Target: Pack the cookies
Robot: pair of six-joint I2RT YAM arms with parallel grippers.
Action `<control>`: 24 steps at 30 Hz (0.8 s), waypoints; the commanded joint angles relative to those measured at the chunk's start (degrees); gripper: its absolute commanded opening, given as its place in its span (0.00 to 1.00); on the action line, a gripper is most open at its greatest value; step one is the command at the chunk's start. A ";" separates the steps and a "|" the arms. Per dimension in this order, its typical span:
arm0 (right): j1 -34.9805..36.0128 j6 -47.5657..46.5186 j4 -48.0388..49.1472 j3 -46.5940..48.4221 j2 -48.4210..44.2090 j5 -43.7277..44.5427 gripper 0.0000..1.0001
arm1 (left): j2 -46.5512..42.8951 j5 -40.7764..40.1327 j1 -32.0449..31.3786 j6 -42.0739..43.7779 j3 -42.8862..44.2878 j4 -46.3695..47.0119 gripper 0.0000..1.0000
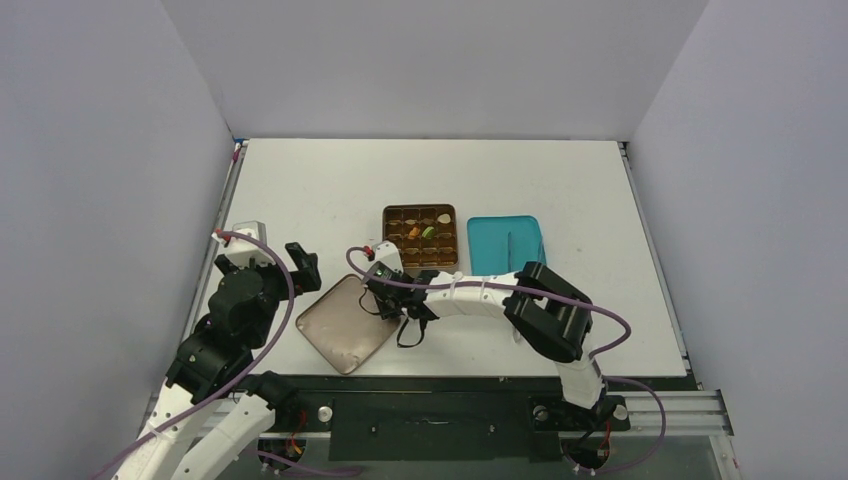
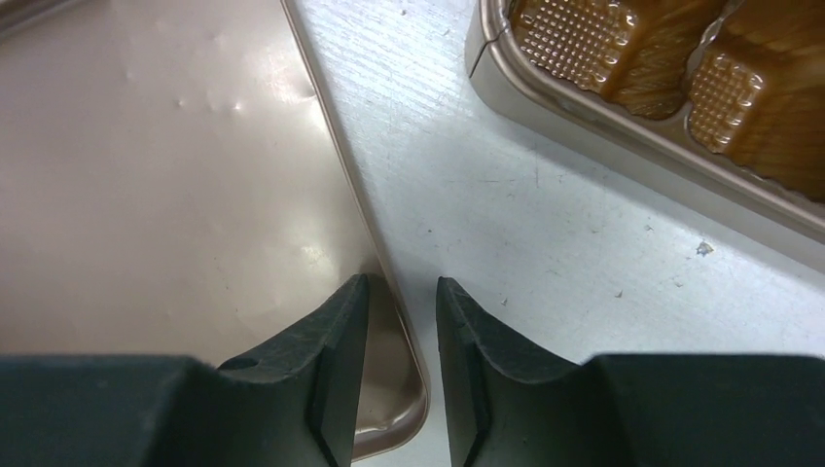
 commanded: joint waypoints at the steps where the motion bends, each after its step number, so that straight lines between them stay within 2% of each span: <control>1: 1.20 -1.77 -2.80 2.73 1.31 4.61 0.26 | 0.03 -0.62 0.38 -0.57 0.10 1.98 0.97; 8: 2.55 -2.58 -5.51 3.10 2.03 8.13 0.15 | 0.15 -0.49 0.38 -0.57 0.10 2.06 0.97; 13: 3.86 -3.29 -6.68 3.27 2.84 9.16 0.00 | 0.17 -0.54 0.37 -0.55 0.09 2.12 0.97; 18: 4.76 -2.87 -6.41 1.25 1.43 10.34 0.00 | 0.31 -0.55 0.38 -0.57 0.02 2.11 0.97; 24: 5.53 -1.26 -4.29 -3.84 -4.94 10.67 0.00 | 0.74 -0.57 0.38 -0.56 0.01 2.01 0.97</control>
